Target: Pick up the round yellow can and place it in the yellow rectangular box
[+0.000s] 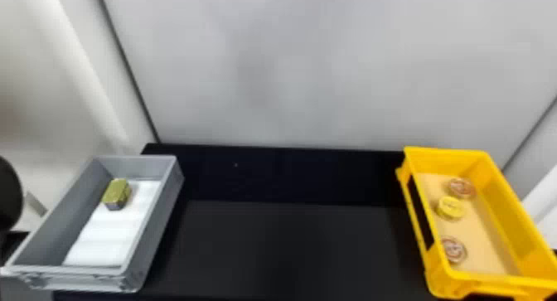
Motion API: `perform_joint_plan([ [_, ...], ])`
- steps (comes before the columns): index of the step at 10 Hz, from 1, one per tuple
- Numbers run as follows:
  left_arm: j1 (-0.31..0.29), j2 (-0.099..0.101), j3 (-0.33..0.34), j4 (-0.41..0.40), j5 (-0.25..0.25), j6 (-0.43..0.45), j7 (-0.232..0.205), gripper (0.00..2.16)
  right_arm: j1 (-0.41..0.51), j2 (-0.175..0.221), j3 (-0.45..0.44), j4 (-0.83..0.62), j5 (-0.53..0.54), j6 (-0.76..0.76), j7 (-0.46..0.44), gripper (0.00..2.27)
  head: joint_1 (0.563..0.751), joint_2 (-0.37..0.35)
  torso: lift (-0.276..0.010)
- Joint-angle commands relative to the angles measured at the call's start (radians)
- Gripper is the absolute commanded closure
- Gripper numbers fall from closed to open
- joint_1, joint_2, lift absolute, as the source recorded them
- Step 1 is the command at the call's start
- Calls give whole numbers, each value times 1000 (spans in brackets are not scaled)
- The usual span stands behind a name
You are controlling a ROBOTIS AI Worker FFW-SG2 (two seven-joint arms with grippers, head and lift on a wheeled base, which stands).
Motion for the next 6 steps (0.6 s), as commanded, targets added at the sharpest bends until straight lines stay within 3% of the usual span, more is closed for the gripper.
perform_joint_plan([
  [1,-3,19,19,-6,1,8,-2,122,-103,-41,40,3,-16,-3,-18,48,694,54,-3],
  [6,-3,52,71,-32,-15,12,-3,119,-233,-71,103,21,-43,-35,-55,44,694,54,-3],
])
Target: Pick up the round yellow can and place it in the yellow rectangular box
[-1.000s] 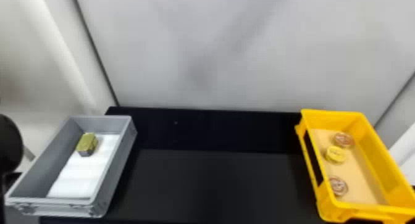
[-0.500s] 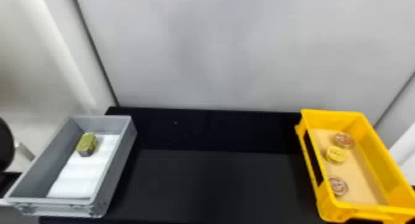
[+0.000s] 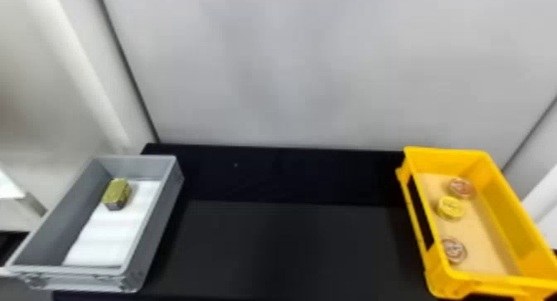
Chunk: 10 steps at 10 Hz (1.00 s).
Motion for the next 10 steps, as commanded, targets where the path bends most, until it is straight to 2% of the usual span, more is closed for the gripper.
perform_joint_plan([
  [1,-5,25,27,-18,-16,12,2,119,-57,-13,28,5,-13,-18,-10,44,694,54,-3],
  [5,-17,60,81,-47,-36,39,2,119,-67,-19,43,-3,-19,-30,-35,59,694,54,-3],
  [10,-16,69,84,-56,-47,49,2,119,-75,-28,46,-6,-19,-39,-46,84,694,54,-3],
])
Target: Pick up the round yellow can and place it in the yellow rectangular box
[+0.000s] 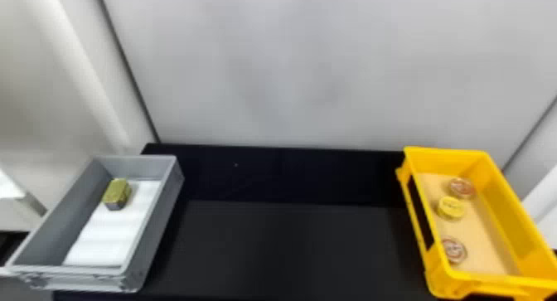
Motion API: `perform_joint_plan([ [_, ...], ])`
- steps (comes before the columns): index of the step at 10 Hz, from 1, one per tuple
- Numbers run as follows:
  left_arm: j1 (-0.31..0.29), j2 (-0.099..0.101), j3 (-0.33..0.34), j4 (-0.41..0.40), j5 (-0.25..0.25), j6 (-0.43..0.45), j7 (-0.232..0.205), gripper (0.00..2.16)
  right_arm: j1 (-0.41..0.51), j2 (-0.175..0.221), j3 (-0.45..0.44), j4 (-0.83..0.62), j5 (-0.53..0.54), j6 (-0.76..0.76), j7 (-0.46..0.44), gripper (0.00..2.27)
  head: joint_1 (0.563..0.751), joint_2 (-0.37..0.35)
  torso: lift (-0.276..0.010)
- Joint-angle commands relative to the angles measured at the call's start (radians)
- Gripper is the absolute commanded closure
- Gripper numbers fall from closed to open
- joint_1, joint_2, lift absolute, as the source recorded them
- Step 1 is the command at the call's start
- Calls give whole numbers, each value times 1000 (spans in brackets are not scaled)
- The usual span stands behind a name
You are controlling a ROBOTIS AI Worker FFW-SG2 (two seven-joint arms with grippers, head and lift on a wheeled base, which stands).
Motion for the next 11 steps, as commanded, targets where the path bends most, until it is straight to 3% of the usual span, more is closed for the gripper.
perform_joint_plan([
  [1,1,1,3,-3,-2,3,0,119,-1,-4,3,-5,2,-4,-3,98,694,54,-3],
  [8,10,4,1,-4,-4,2,-2,114,-5,-4,6,-2,11,-24,-7,136,694,54,-3],
  [11,13,6,1,-7,-5,6,-3,111,-10,-3,8,-14,-30,10,-58,199,694,54,-3],
])
